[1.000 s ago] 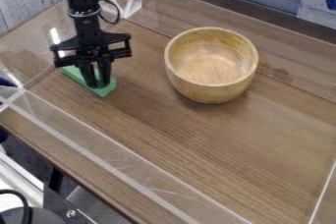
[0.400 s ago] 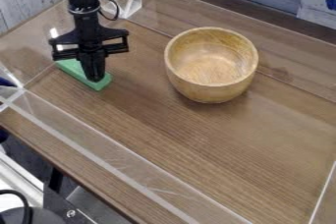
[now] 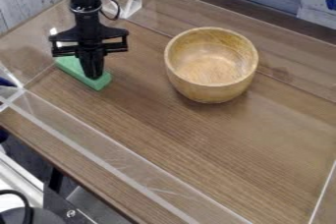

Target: Put the green block in the brown bowl

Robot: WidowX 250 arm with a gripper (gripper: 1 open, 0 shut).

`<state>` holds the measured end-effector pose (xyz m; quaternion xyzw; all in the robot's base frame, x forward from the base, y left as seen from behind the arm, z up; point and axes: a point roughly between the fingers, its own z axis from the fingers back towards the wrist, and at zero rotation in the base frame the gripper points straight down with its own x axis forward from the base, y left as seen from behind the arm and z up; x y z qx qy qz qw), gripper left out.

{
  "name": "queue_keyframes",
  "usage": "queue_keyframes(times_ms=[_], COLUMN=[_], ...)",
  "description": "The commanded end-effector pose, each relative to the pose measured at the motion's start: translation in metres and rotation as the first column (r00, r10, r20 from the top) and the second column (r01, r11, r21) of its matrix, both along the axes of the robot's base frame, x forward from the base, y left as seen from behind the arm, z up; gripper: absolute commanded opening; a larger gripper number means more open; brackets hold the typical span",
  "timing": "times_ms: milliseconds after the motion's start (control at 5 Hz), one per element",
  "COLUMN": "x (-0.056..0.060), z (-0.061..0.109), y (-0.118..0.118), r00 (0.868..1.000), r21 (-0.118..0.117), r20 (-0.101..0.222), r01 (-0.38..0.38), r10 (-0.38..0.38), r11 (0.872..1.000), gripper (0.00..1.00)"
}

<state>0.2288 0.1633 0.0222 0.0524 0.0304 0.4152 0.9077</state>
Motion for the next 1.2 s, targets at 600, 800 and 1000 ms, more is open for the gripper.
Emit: queue_keyframes(times_ms=[600,800,1000], x=[0.026,0.040,0.061], z=[0.036,0.052,0.068], y=[-0.037,-0.050,-0.065], r00=[0.993,0.985,0.973], r21=[-0.126,-0.151,-0.170], r20=[0.006,0.035,0.066], r01=[0.119,0.170,0.229], r10=[-0.119,-0.166,-0.221], r11=[0.985,0.974,0.958], gripper=[0.00,0.00,0.00])
